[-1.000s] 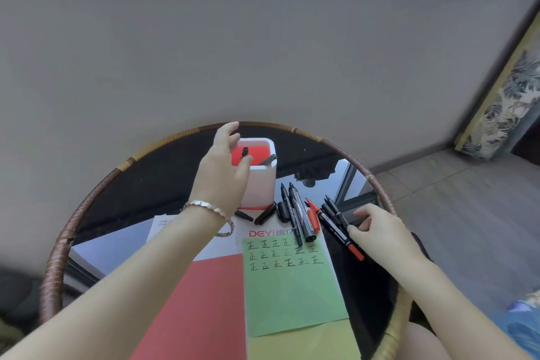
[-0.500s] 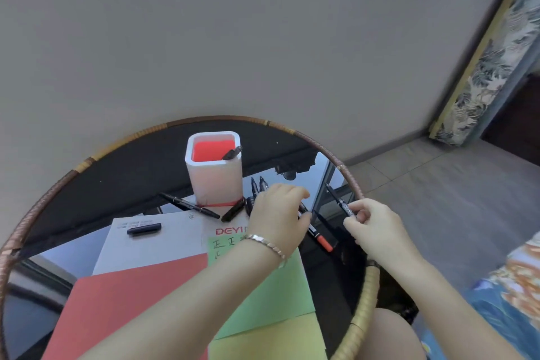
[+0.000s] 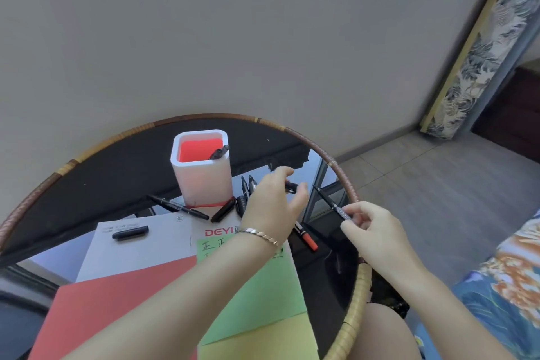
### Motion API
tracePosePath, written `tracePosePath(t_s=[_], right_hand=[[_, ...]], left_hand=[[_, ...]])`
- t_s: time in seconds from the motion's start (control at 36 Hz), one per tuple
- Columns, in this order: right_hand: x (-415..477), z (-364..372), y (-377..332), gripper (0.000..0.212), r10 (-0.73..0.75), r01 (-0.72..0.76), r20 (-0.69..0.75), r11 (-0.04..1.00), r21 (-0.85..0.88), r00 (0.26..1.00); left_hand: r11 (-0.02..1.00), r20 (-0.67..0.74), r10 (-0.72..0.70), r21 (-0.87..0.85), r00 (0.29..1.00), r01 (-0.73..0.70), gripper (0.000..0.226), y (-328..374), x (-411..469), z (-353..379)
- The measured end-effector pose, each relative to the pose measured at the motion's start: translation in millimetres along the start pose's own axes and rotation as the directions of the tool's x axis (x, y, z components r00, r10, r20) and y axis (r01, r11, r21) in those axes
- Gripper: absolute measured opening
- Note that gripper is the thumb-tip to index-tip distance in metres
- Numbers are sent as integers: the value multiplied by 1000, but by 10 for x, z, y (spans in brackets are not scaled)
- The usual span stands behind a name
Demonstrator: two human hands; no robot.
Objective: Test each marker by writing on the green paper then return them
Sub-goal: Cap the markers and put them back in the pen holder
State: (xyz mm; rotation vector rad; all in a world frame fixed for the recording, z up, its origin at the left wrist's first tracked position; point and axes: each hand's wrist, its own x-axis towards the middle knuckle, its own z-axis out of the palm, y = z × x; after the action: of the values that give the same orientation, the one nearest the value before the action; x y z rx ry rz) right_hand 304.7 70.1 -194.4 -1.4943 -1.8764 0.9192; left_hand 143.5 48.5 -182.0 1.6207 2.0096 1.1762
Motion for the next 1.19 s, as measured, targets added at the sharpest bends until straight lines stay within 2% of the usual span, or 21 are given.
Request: tracePosePath(t_s=[0.03, 0.11, 0.22, 0.31, 0.47, 0.56, 0.67, 0.78, 1.06, 1.19], right_hand=[[-9, 6, -2, 17, -4, 4, 2, 1000, 7, 1000], [-50, 36, -28, 19, -32, 32, 17, 999, 33, 999], [-133, 109, -92, 20, -60, 58, 39, 997, 58, 997], [-204, 183, -193, 17, -128, 124, 47, 988, 88, 991], [-331, 317, -426, 15, -295, 285, 67, 950, 130, 953], [-377, 352, -512, 16, -383, 372, 80, 920, 126, 920], [-428, 373, -573, 11, -448, 436, 84, 891, 130, 890], [-453, 395, -593, 22, -488, 476, 95, 871, 119, 868], [-482, 375, -615, 13, -541, 535, 130, 841, 75, 831], [-494, 351, -628, 14, -564, 566, 157, 823, 38, 810]], left_hand=[[994, -26, -23, -105, 999, 20, 23, 18, -53, -67], [954, -101, -73, -296, 992, 40, 34, -12, -204, -275], [893, -128, -194, -434, 973, 120, 24, -185, -397, -546], [816, -90, -313, -535, 945, 220, 13, -347, -505, -704], [567, 28, -468, -757, 883, 324, 9, -435, -700, -953], [447, 101, -503, -819, 858, 359, 9, -443, -766, -1011], [356, 170, -513, -850, 841, 389, 11, -422, -822, -1062], [352, 183, -490, -853, 852, 385, 12, -387, -843, -1084], [378, 215, -433, -838, 875, 393, 8, -318, -869, -1054], [458, 227, -393, -792, 891, 404, 6, -292, -887, -1045]])
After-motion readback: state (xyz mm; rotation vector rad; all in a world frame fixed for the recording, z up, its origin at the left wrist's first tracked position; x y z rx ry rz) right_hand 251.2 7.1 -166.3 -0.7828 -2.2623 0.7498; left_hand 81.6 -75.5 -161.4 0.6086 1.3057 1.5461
